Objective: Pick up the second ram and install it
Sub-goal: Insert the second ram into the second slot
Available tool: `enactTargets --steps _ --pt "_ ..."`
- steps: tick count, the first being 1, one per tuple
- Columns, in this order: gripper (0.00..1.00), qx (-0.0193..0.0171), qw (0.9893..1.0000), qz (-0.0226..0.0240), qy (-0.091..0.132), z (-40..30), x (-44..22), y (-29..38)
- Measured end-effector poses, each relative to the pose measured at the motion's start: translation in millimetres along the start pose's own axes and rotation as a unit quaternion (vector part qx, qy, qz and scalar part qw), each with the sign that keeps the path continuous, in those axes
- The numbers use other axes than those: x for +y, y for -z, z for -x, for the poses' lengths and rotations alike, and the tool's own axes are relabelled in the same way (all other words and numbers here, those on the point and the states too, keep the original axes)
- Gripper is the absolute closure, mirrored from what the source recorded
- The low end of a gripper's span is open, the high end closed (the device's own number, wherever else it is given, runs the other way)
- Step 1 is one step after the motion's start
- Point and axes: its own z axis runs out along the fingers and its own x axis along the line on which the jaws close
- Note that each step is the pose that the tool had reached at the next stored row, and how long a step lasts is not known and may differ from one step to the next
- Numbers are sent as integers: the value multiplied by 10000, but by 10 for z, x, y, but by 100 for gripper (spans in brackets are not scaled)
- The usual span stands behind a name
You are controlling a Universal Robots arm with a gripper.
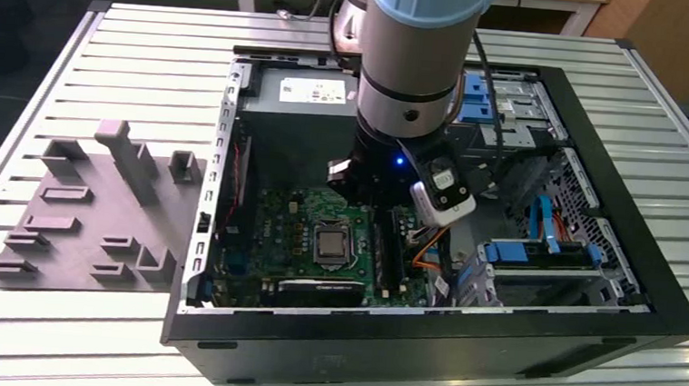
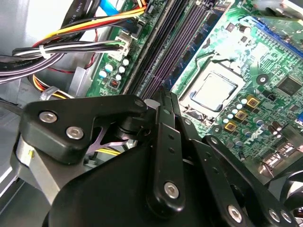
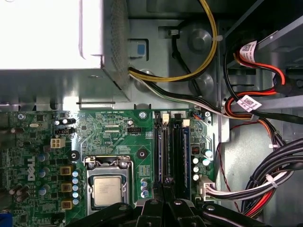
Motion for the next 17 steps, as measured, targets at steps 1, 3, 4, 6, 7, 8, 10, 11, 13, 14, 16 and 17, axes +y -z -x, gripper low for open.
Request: enactTargets --steps 1,3,4,6,7,8,10,11,13,14,16,17 --pt "89 0 10000 0 0 5 0 -1" --pt "89 0 10000 0 0 13 0 -2" --pt "89 0 10000 0 0 16 0 -3" --pt "89 0 10000 0 0 25 1 -4" --pt "89 0 10000 0 0 29 1 -5" --pt "89 0 10000 0 0 33 1 -7" --pt "89 0 10000 0 0 38 1 -9" --pt "89 0 10000 0 0 40 1 -11" --pt "89 0 10000 0 3 40 1 -15" --pt "89 0 10000 0 7 41 1 -16" --pt "89 1 10000 0 18 41 1 -17" --pt "89 0 10000 1 25 41 1 -18"
